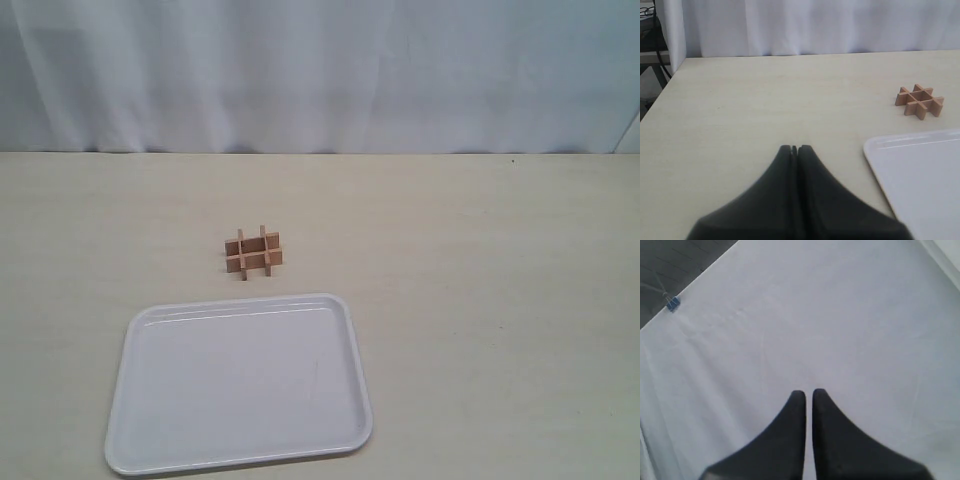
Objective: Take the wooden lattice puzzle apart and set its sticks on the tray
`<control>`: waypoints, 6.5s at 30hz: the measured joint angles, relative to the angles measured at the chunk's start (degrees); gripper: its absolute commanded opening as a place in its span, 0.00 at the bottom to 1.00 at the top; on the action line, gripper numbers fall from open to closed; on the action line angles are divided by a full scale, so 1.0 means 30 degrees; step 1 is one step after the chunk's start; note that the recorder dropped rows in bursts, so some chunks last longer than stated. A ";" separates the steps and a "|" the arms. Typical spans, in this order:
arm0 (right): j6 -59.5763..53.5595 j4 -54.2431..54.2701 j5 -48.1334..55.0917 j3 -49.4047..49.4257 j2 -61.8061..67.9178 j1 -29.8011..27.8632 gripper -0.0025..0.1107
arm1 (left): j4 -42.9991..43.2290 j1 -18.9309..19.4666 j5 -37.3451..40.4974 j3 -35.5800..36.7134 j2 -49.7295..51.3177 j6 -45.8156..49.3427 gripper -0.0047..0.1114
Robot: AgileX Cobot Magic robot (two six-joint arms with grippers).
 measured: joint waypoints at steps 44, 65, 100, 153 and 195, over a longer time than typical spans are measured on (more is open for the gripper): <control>-0.2730 -1.2281 1.8461 -2.2724 3.0073 0.5588 0.06 | 0.0000 0.0000 0.0000 0.0000 0.0000 0.0000 0.04; -1.0757 -0.4400 2.3160 -2.8417 3.7389 1.1578 0.06 | 0.0000 0.0000 0.0000 0.0000 0.0000 0.0000 0.04; -0.8061 -0.3083 2.1369 -3.4531 4.4039 1.0872 0.32 | 0.0000 0.0000 0.0000 0.0000 0.0000 0.0000 0.04; -0.7992 -0.3433 1.9240 -3.4531 4.5182 1.0904 0.06 | 0.0000 0.0000 0.0000 0.0000 0.0000 0.0000 0.04; -2.2455 0.3826 2.0527 -2.9371 4.0944 1.4897 0.06 | 0.0000 0.0000 0.0000 0.0000 0.0000 0.0000 0.04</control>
